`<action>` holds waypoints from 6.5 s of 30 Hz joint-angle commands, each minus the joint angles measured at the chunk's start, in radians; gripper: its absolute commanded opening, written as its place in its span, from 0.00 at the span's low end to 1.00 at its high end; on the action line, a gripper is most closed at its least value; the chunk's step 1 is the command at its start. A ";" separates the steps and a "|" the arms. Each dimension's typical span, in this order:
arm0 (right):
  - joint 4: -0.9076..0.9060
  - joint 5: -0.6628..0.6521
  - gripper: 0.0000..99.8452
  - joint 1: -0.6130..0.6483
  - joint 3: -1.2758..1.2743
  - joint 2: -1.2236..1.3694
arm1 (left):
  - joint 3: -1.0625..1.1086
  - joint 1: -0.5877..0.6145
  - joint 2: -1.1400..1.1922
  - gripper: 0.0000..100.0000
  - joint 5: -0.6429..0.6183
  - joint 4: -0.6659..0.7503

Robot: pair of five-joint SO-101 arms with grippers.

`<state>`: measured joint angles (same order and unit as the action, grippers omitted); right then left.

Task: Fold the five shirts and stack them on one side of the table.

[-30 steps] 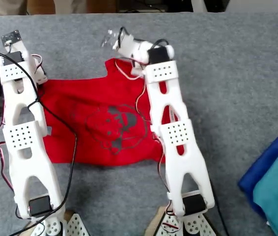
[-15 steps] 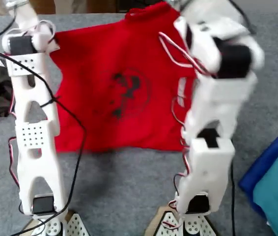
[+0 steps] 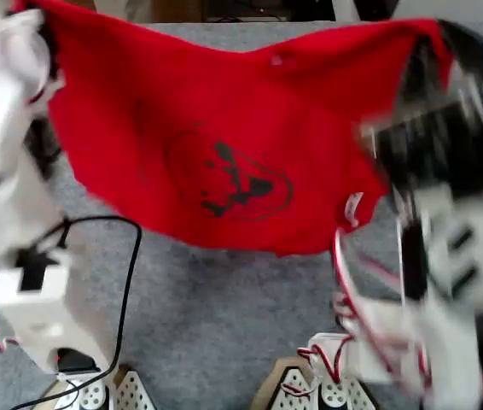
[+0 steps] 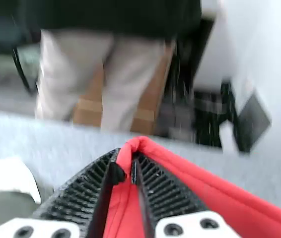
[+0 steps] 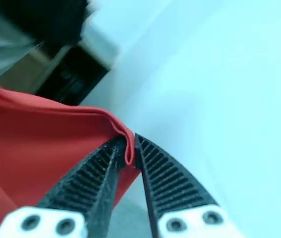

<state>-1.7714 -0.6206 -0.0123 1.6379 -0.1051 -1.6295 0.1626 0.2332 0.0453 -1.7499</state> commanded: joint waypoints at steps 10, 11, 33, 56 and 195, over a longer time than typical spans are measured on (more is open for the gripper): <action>0.172 0.012 0.01 -0.039 -0.131 -0.246 | 0.626 0.011 -0.545 0.02 0.009 -0.011; 0.186 0.011 0.01 -0.039 -0.136 -0.255 | 0.672 0.011 -0.587 0.02 0.009 -0.011; 0.133 0.011 0.01 -0.039 -0.331 -0.219 | 1.619 0.009 -1.248 0.02 0.005 0.180; 0.979 0.180 0.00 0.004 -0.837 0.470 | 1.935 0.063 -0.308 0.02 -0.054 1.734; 0.382 -0.278 0.04 -0.199 -2.408 -0.862 | 1.913 0.066 -0.470 0.24 0.259 0.258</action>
<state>-1.3863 -0.9490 -0.2271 -0.8738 -0.9475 0.4051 0.1979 -0.2348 0.3076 -1.5014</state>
